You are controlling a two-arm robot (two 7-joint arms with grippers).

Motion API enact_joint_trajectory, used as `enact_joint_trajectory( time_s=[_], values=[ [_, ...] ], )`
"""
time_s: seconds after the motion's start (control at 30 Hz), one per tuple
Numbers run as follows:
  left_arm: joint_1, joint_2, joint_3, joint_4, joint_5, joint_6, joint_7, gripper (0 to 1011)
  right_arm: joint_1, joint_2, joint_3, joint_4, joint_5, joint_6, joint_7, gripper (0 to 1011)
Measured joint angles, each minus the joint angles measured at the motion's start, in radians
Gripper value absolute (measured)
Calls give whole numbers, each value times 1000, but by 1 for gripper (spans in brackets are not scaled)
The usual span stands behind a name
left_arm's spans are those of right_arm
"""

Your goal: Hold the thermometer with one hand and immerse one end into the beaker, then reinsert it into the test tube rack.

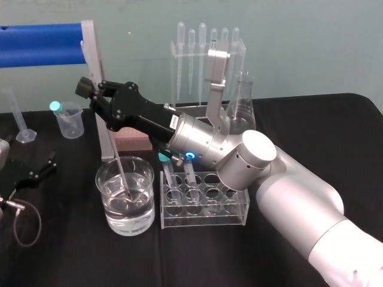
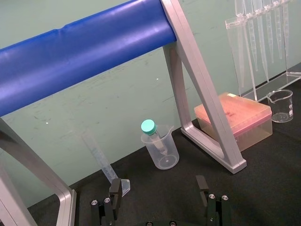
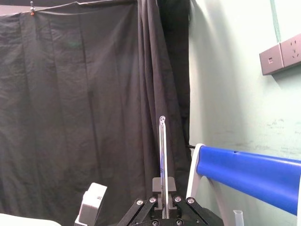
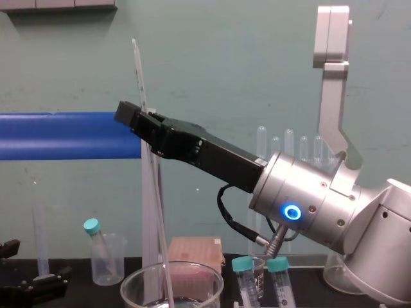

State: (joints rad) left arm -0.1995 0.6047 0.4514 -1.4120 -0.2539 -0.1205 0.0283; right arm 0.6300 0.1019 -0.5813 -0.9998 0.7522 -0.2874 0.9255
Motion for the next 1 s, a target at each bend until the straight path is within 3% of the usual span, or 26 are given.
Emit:
enact_joint_trajectory(
  time_s=[1.0],
  values=[
    [0, 0, 0, 0, 0, 0, 0, 1008, -14, 0, 5, -5, -11, 1, -2, 55]
  ],
)
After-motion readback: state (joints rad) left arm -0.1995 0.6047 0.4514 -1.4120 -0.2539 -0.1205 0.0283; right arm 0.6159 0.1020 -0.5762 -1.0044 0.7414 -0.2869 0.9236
